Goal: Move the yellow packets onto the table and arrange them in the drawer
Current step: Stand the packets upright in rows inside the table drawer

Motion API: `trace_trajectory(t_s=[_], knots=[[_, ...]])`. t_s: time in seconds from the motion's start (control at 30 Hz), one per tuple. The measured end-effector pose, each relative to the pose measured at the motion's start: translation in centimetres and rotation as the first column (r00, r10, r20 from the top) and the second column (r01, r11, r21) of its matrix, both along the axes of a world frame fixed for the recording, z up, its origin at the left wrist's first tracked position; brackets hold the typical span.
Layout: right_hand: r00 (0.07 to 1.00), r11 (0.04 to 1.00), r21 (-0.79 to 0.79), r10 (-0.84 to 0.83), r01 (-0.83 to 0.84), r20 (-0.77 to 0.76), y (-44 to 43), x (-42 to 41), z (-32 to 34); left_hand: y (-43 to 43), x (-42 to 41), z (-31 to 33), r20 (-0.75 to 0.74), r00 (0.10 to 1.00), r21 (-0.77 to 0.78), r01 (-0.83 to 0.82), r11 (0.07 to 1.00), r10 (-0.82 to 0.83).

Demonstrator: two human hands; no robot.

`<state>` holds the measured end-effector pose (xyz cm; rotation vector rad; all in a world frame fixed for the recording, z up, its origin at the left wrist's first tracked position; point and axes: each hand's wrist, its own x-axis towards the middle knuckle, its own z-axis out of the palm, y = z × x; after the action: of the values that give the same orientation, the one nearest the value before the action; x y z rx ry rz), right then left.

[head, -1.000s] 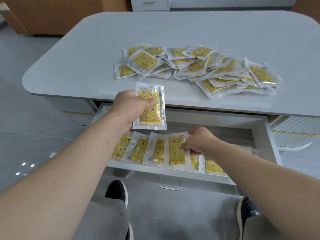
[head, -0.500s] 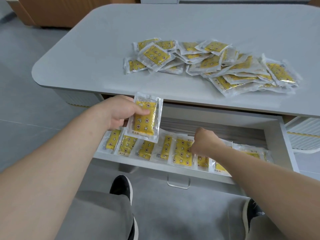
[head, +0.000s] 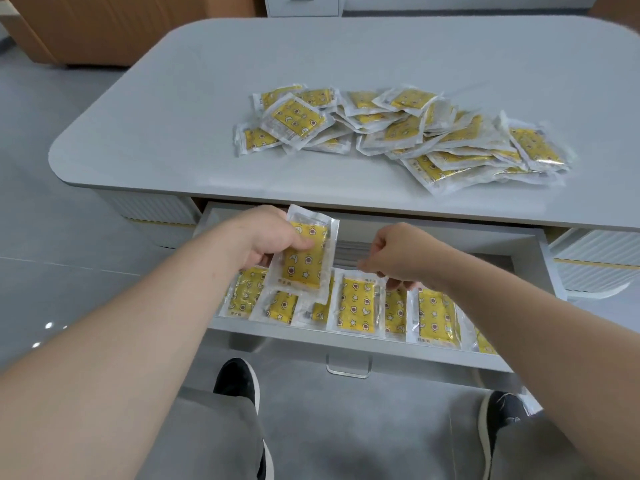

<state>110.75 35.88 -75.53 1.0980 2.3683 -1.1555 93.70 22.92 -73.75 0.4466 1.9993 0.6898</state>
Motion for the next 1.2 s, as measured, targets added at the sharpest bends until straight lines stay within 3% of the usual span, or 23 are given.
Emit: trace_trajectory(t_s=[0.27,0.4,0.57,0.73,0.9,0.97,1.03,1.1,1.2], knots=[[0.996,0.997,0.02,-0.078,0.079,-0.038,2.6,3.5,1.6,3.1,3.1,-0.5,0.067,0.995,0.029,0.073,0.997,-0.075],[0.997,0.995,0.056,-0.081,0.082,-0.015,3.1,4.7,1.6,3.7,3.0,-1.4,-0.068,0.991,-0.046,0.109,0.993,-0.112],[0.998,0.996,0.067,-0.058,0.057,0.013,3.2,4.9,1.1,2.3,0.6,-3.4,-0.202,0.974,-0.246,0.047,0.968,-0.099],[0.998,0.998,0.037,-0.042,0.041,0.035,2.9,4.2,0.4,-0.1,-0.9,-5.7,-0.155,0.987,-0.381,-0.034,0.924,-0.028],[0.999,0.999,0.05,-0.009,0.007,0.034,1.8,2.8,0.2,-1.2,-1.0,-7.6,-0.072,0.997,-0.373,-0.048,0.927,0.022],[1.0,0.999,0.047,0.003,-0.004,0.029,1.4,2.3,0.2,-1.3,-0.6,-8.0,-0.111,0.994,-0.37,-0.025,0.929,-0.017],[0.999,0.999,0.049,0.019,-0.021,0.038,1.0,1.9,0.1,-1.3,-0.3,-7.9,-0.266,0.948,-0.419,0.051,0.907,-0.177],[0.999,0.998,0.058,0.032,-0.035,0.043,0.7,1.7,-0.1,-1.3,0.3,-6.9,-0.428,0.822,-0.516,0.12,0.848,-0.377],[0.998,0.996,0.073,0.048,-0.051,0.048,0.5,1.6,-0.1,-1.5,1.1,-6.1,-0.525,0.686,-0.577,0.148,0.803,-0.504]])
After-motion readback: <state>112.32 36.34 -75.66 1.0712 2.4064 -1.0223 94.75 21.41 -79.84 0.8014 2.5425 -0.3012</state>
